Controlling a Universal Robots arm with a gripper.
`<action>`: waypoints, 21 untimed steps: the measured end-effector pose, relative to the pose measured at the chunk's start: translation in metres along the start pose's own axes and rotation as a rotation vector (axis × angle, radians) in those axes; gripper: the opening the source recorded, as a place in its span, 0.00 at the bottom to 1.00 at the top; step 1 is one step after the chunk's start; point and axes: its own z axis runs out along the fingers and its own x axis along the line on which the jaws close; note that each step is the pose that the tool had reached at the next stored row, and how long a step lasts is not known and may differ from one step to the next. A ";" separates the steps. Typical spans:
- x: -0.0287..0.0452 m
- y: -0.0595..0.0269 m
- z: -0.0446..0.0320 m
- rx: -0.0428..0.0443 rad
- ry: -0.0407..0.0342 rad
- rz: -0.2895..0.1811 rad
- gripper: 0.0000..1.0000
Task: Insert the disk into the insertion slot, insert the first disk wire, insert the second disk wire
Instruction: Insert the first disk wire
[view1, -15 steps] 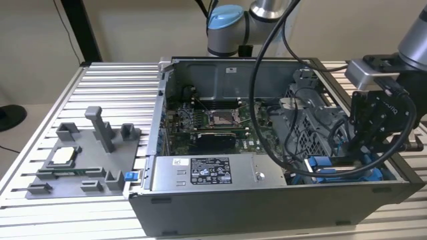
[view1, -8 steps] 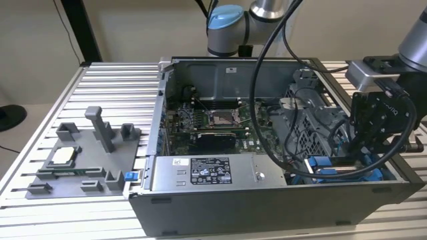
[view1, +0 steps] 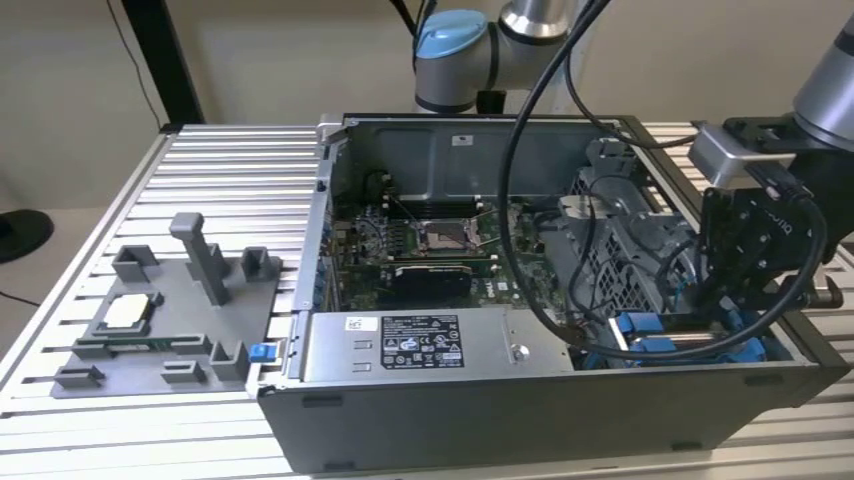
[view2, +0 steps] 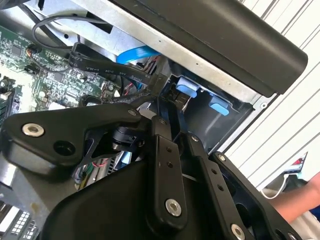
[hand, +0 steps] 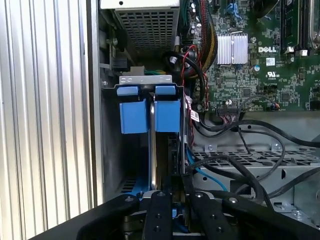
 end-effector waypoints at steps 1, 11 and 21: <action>0.0000 0.0000 0.0007 0.0001 0.0007 0.000 0.00; -0.0001 -0.0002 0.0084 -0.0002 0.0013 0.001 0.00; 0.0001 0.0001 -0.0014 -0.0020 -0.0002 0.001 1.00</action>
